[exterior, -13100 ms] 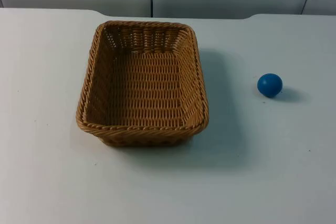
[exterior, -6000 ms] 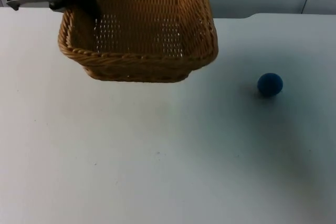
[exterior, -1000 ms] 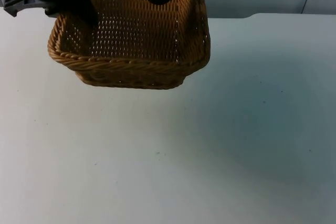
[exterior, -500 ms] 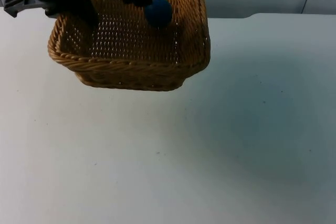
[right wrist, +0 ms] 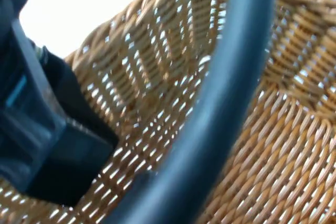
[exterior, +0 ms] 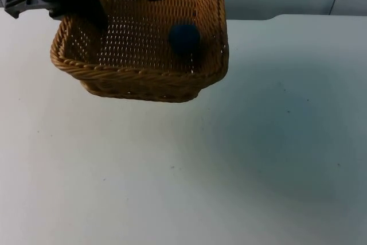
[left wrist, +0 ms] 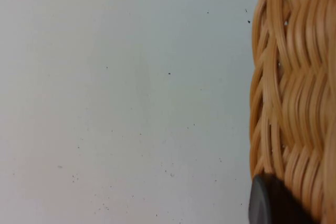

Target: Pick up the basket with the left hand and place the ball into the basket with the right hand.

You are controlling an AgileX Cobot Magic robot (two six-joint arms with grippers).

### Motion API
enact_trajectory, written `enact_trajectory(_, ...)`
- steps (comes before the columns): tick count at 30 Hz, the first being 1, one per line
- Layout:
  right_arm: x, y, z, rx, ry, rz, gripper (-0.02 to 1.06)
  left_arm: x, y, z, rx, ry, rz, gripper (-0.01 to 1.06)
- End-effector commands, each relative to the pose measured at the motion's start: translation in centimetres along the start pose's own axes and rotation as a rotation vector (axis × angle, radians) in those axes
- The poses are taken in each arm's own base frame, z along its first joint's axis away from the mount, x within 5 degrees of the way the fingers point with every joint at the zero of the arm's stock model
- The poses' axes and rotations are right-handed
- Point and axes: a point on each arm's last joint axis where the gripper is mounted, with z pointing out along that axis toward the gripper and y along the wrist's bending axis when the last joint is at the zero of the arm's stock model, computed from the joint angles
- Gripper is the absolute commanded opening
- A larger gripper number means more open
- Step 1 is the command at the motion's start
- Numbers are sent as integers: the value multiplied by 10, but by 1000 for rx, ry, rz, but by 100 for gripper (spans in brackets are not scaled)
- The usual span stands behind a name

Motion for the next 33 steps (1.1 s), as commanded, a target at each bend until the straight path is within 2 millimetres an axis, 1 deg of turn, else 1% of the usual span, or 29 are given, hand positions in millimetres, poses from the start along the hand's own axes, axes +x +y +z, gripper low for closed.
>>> enact_trajectory(1, -8, 1, -7, -2, -21, 5, 101, -1, -5, -3, 26, -15, -23, 0)
enact_trajectory(3, -10, 0, -14, 4, -1, -17, 101, -1, -5, -3, 28, -15, -26, 0)
enact_trajectory(12, -4, -1, -16, 11, 74, -7, 101, 0, -5, -3, 30, -10, -27, 0)
enact_trajectory(23, -6, -4, -23, 21, 85, -9, 102, 1, -5, -3, 31, 5, -27, 0)
enact_trajectory(25, -5, -6, -23, 23, 98, 13, 105, 1, -5, -3, 32, 7, -27, 0)
enact_trajectory(28, -3, -8, -23, 26, 113, 6, 105, 1, -5, -3, 32, 7, -27, 0)
enact_trajectory(33, -6, -9, -30, 30, 119, 8, 105, 1, -5, -3, 32, 7, -27, 0)
